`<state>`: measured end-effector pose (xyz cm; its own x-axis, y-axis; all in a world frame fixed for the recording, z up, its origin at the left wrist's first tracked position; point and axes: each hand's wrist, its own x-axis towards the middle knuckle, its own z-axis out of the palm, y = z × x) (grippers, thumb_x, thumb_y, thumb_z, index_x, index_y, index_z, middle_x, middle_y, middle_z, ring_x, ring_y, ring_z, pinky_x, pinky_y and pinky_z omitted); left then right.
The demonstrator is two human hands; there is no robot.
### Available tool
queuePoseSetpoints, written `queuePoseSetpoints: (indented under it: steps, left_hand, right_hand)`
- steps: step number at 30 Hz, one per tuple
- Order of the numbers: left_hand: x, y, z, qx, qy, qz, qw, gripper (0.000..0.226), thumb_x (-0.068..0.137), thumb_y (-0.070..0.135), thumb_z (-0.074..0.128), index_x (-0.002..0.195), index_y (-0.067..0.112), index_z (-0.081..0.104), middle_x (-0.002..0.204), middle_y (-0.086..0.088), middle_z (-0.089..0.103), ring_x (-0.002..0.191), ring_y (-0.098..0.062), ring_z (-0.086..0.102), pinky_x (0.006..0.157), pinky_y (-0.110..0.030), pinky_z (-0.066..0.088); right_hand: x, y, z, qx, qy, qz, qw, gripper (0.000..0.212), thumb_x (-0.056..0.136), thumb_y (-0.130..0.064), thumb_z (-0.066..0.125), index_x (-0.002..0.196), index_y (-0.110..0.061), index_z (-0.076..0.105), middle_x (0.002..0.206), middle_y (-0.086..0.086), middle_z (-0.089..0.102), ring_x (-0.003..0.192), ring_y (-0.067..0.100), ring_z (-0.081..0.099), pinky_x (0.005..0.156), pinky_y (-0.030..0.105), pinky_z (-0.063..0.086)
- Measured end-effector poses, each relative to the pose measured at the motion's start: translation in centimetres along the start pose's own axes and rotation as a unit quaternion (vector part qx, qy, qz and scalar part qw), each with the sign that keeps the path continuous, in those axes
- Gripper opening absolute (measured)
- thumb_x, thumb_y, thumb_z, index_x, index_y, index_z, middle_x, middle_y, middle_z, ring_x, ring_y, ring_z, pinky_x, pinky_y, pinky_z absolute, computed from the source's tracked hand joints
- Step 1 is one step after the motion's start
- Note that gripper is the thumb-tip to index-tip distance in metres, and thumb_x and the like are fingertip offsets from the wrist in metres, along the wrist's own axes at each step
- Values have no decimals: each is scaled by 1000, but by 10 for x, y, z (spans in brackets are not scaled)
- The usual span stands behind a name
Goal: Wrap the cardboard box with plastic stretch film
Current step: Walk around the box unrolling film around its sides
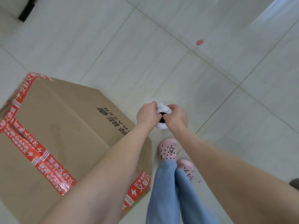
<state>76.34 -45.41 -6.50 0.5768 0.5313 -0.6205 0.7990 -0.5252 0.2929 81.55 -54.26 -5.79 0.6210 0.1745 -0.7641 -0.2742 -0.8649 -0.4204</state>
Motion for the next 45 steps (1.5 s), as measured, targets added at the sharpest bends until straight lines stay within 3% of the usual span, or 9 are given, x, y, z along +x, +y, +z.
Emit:
queuePoseSetpoints:
  steps: [8,12,16,20,25,33,39,42,45]
  left_hand:
    - [18,-22,-21,-130,-6,-173,976,24,76,34,57,82,12,47,91,-9,63,85,-30,62,63,-31,49]
    - [26,-23,-34,-80,-61,-120,988,28,79,30,59,100,12,52,86,-4,59,77,-25,58,56,-28,42]
    - [37,-15,-45,47,-88,41,994,60,84,13,53,140,26,36,115,-4,58,107,-25,54,72,-31,41]
    - [49,-9,-54,79,-98,59,990,34,86,15,49,118,23,59,100,-4,62,95,-25,58,71,-31,44]
    - [62,-18,-64,102,-53,36,993,27,78,8,48,99,14,63,94,-6,63,78,-25,52,60,-29,38]
    - [79,-41,-80,0,12,-163,987,5,77,23,53,78,20,57,79,-1,60,71,-25,53,54,-25,34]
    - [82,-54,-83,-133,34,-302,943,32,81,42,52,88,12,61,88,-6,67,81,-28,63,57,-27,43]
    - [89,-55,-89,-137,18,-285,949,28,83,39,52,87,11,55,92,-9,66,76,-27,58,55,-28,40]
    - [101,-51,-101,-125,21,-205,970,34,84,23,53,118,16,49,106,-8,63,92,-29,59,70,-33,48]
  right_hand:
    - [16,-42,13,26,-29,-11,999,47,87,-12,53,133,-18,45,124,5,58,104,23,57,75,26,41]
    - [15,-44,16,96,-91,73,989,50,85,-7,48,133,-21,45,120,10,58,101,29,59,79,43,57]
    - [17,-49,19,70,-105,66,990,56,84,-7,52,138,-22,43,121,4,56,108,28,57,83,45,55]
    - [28,-59,17,10,-103,21,994,37,80,-8,54,116,-17,58,92,1,60,95,27,62,82,46,55]
    - [40,-82,15,-99,-92,-29,990,32,80,-16,59,113,-20,58,102,3,66,89,24,59,70,32,47]
    - [63,-127,21,-169,-81,-123,974,44,80,-20,56,124,-27,57,113,0,65,100,23,61,76,29,45]
    - [73,-143,41,-93,-129,-63,985,56,82,-28,61,134,-21,42,121,5,52,95,25,55,75,30,44]
    - [76,-152,46,-14,-165,-3,986,56,82,-22,57,135,-20,41,102,1,54,94,26,57,83,44,54]
    - [83,-161,46,-48,-171,-31,984,42,79,-17,56,120,-17,51,95,2,60,91,27,62,81,47,55]
